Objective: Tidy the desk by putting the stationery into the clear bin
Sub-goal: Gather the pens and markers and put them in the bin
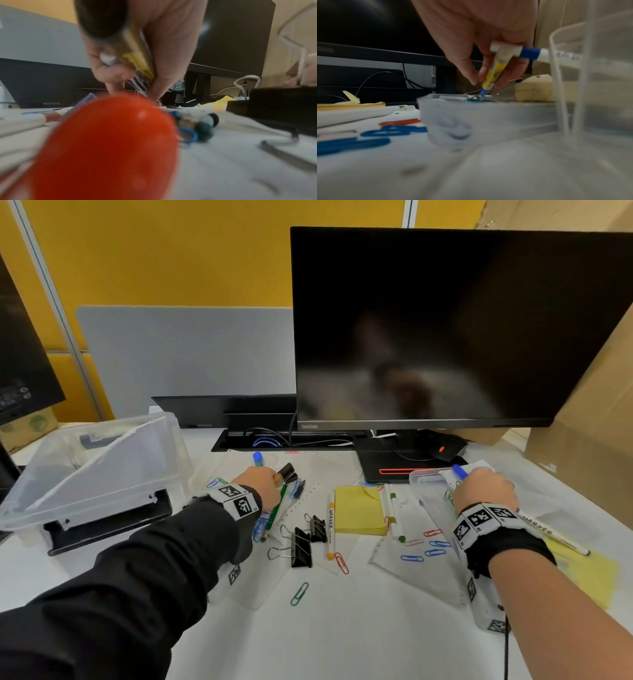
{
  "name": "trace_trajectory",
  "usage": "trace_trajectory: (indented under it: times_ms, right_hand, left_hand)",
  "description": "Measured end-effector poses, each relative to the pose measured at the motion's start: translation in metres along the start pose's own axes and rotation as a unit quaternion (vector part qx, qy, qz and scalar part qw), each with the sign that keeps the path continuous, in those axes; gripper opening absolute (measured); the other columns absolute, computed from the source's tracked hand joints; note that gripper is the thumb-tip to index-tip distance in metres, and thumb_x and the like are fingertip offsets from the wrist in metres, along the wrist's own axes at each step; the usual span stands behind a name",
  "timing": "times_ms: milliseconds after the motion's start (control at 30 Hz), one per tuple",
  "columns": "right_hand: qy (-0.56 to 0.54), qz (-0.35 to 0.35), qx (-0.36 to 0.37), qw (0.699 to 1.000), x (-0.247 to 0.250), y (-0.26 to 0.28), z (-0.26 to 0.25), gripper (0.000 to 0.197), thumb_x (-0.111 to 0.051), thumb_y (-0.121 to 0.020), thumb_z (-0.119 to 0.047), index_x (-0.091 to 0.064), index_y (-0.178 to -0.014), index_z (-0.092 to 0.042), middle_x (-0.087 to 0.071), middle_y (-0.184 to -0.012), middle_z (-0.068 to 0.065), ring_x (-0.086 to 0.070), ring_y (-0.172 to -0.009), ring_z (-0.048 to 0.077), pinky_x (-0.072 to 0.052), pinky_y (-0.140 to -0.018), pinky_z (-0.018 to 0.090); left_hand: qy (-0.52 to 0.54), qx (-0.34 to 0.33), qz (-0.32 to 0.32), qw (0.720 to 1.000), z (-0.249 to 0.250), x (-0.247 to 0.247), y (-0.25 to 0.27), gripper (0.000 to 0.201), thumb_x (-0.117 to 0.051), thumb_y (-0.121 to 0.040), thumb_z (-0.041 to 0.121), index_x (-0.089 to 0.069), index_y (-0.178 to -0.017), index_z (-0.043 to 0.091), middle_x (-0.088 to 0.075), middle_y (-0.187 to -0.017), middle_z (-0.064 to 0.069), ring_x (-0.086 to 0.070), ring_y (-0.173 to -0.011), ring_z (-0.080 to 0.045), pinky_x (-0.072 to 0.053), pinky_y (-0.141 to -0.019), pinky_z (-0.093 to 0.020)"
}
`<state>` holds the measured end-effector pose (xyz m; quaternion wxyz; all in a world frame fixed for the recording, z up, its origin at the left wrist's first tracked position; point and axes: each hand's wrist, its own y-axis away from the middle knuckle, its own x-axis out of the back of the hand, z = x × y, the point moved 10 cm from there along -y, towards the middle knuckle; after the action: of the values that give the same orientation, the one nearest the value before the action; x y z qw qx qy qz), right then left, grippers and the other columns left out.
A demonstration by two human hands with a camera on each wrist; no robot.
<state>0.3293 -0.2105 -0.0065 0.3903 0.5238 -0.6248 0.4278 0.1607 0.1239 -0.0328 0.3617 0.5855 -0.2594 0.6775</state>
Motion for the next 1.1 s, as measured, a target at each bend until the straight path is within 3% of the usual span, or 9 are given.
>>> trace_trajectory:
  times_ms: [133, 267, 400, 500, 567, 667, 800, 900, 1100]
  right_hand:
    - [-0.082, 0.066, 0.007, 0.994, 0.016, 0.006, -0.003, 0.035, -0.054, -0.086, -0.005, -0.042, -0.118, 0.006, -0.049, -0.121, 0.025, -0.05, -0.111, 0.039, -0.046, -0.086, 0.045]
    - [-0.158, 0.148, 0.06, 0.975, 0.032, 0.021, -0.018, 0.028, -0.043, -0.092, -0.007, -0.04, -0.118, 0.003, -0.053, -0.115, 0.024, -0.056, -0.1, 0.041, -0.044, -0.077, 0.044]
    - [-0.243, 0.105, 0.09, 0.96, 0.029, 0.039, -0.039, 0.031, -0.04, -0.094, -0.015, -0.04, -0.123, -0.004, -0.056, -0.11, 0.019, -0.058, -0.089, 0.04, -0.038, -0.068, 0.037]
    - [-0.252, 0.066, 0.159, 0.952, 0.024, 0.058, -0.062, 0.019, -0.039, -0.095, -0.019, -0.04, -0.108, -0.005, -0.054, -0.079, 0.013, -0.051, -0.07, 0.033, -0.039, -0.062, 0.035]
    - [-0.268, 0.043, 0.201, 0.941, 0.019, 0.069, -0.077, 0.016, -0.038, -0.096, -0.023, -0.038, -0.098, -0.007, -0.046, -0.066, 0.006, -0.048, -0.066, 0.03, -0.036, -0.059, 0.034]
    - [-0.315, -0.007, 0.261, 0.912, 0.009, 0.082, -0.099, 0.024, -0.042, -0.095, -0.031, -0.043, -0.092, -0.007, -0.048, -0.067, 0.007, -0.05, -0.065, 0.029, -0.041, -0.06, 0.038]
    - [-0.366, -0.091, 0.318, 0.87, -0.002, 0.102, -0.121, 0.035, -0.046, -0.092, -0.043, -0.039, -0.066, -0.022, -0.042, -0.059, -0.005, -0.043, -0.056, 0.013, -0.033, -0.054, 0.026]
    - [-0.437, -0.147, 0.292, 0.838, -0.011, 0.107, -0.13, 0.039, -0.048, -0.089, -0.049, -0.04, -0.06, -0.024, -0.04, -0.06, -0.004, -0.038, -0.055, 0.012, -0.032, -0.06, 0.026]
    - [-0.426, -0.136, 0.275, 0.851, -0.012, 0.101, -0.135, 0.034, -0.054, -0.083, -0.011, -0.036, -0.055, -0.015, -0.037, -0.053, 0.0, -0.032, -0.052, 0.016, -0.029, -0.053, 0.025]
  left_hand:
    - [-0.011, 0.02, -0.001, 1.0, -0.005, 0.0, 0.0, 0.031, -0.048, -0.09, 0.018, -0.052, -0.117, 0.003, -0.062, -0.114, -0.015, -0.061, -0.103, -0.028, -0.048, -0.083, -0.029]
    - [-0.006, 0.036, 0.011, 0.999, -0.007, 0.004, 0.003, 0.03, -0.051, -0.09, 0.017, -0.052, -0.117, 0.003, -0.062, -0.11, -0.013, -0.062, -0.103, -0.026, -0.045, -0.077, -0.025]
    - [0.067, 0.071, 0.039, 0.994, -0.009, 0.008, 0.011, 0.032, -0.05, -0.092, 0.019, -0.047, -0.118, 0.002, -0.056, -0.1, -0.011, -0.059, -0.091, -0.026, -0.046, -0.077, -0.028]
    - [0.132, 0.077, 0.097, 0.984, -0.007, 0.017, 0.024, 0.031, -0.051, -0.092, 0.02, -0.043, -0.116, 0.002, -0.056, -0.113, -0.016, -0.06, -0.1, -0.03, -0.047, -0.081, -0.034]
    - [0.163, 0.034, 0.14, 0.976, 0.002, 0.026, 0.036, 0.027, -0.05, -0.091, 0.019, -0.042, -0.112, 0.002, -0.054, -0.106, -0.016, -0.058, -0.088, -0.028, -0.046, -0.074, -0.036]
    - [0.215, -0.059, 0.189, 0.956, 0.019, 0.04, 0.059, 0.018, -0.05, -0.091, 0.016, -0.04, -0.102, 0.006, -0.048, -0.089, -0.009, -0.046, -0.066, -0.017, -0.036, -0.057, -0.027]
    - [0.261, -0.184, 0.147, 0.936, 0.047, 0.042, 0.078, 0.014, -0.049, -0.091, 0.014, -0.035, -0.093, 0.013, -0.047, -0.073, 0.0, -0.042, -0.055, -0.008, -0.035, -0.046, -0.018]
    - [0.236, -0.246, 0.091, 0.936, 0.068, 0.034, 0.087, 0.014, -0.048, -0.092, 0.014, -0.035, -0.095, 0.014, -0.044, -0.065, 0.004, -0.041, -0.052, -0.007, -0.036, -0.043, -0.01]
    - [0.208, -0.292, 0.033, 0.933, 0.083, 0.019, 0.092, 0.015, -0.05, -0.094, 0.021, -0.035, -0.093, 0.017, -0.052, -0.071, -0.002, -0.046, -0.056, -0.009, -0.035, -0.05, -0.018]
